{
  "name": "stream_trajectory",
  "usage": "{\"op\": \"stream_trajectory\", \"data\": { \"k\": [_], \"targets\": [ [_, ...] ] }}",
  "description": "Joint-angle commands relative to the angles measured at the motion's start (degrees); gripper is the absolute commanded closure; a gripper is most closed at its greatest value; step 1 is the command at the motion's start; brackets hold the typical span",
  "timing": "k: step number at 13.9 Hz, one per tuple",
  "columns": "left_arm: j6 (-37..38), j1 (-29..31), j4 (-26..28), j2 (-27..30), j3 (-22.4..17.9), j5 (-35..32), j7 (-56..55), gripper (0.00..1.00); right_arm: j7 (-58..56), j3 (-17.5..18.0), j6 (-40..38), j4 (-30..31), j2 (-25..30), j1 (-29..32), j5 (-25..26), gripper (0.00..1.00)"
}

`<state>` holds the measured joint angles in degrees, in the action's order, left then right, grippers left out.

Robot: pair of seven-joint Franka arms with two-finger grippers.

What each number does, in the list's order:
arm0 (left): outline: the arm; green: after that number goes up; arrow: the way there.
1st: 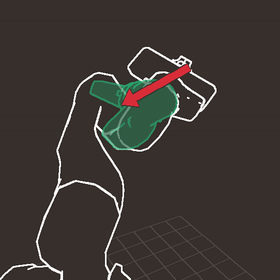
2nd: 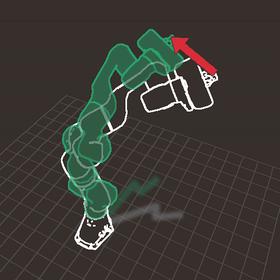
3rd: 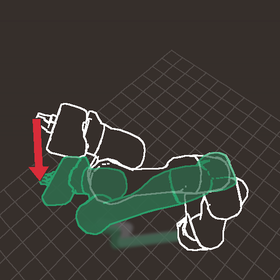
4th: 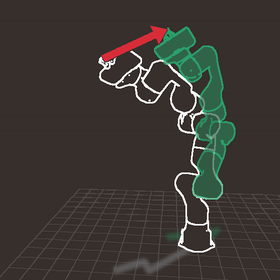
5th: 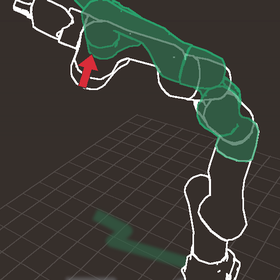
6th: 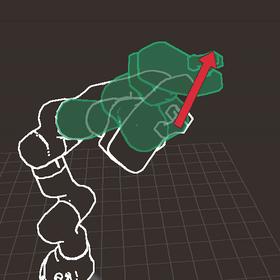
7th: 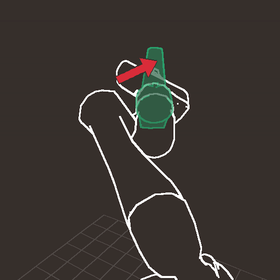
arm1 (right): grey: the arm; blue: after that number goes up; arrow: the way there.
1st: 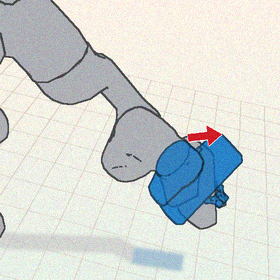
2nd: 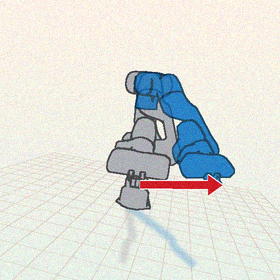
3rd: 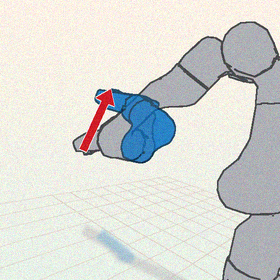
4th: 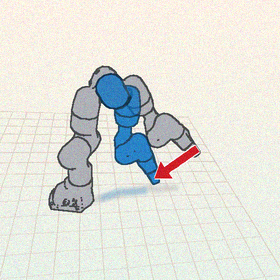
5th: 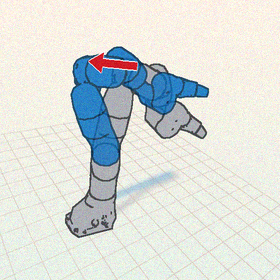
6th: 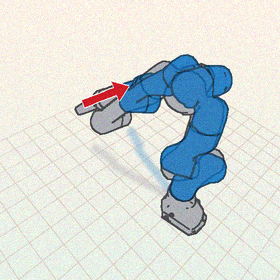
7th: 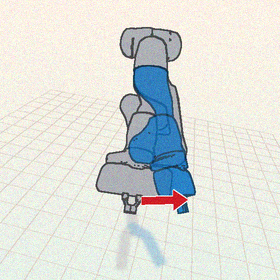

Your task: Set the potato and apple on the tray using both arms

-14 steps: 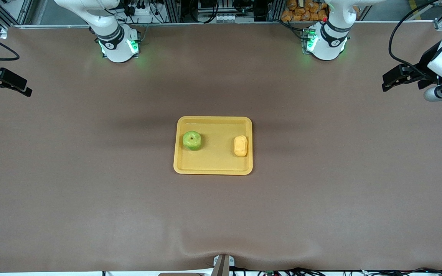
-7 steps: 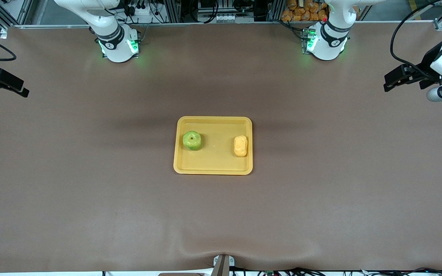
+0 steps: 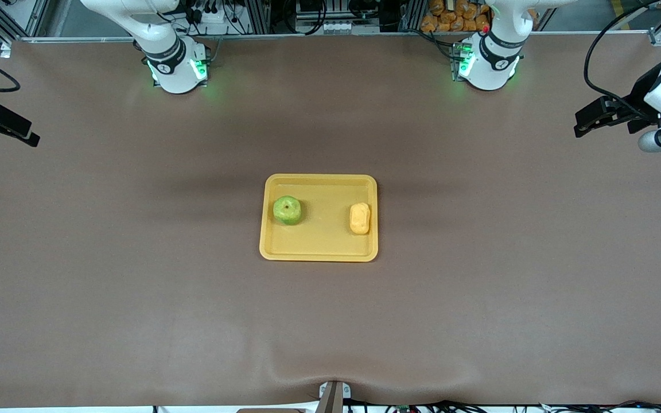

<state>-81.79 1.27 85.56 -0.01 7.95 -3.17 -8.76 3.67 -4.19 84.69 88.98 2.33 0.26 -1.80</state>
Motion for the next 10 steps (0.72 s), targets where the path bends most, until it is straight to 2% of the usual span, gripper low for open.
{"op": "stream_trajectory", "data": {
  "k": [1, 4, 10],
  "targets": [
    [0.4, 0.1, -0.6, 0.3, -0.1, -0.2, -0.1, 0.00, -0.3, -0.6, 0.0, -0.1, 0.2, -0.5, -0.2, 0.00],
    [0.4, 0.2, -0.6, 0.3, 0.0, -0.2, -0.1, 0.00, -0.9, -0.6, 3.2, 1.3, 0.0, -1.0, -0.2, 0.00],
    [0.4, 0.3, -0.6, 0.0, 0.0, -0.1, 0.1, 0.00, -1.0, -0.6, 2.2, 2.0, -0.4, -1.2, -0.2, 0.00]
  ]
}}
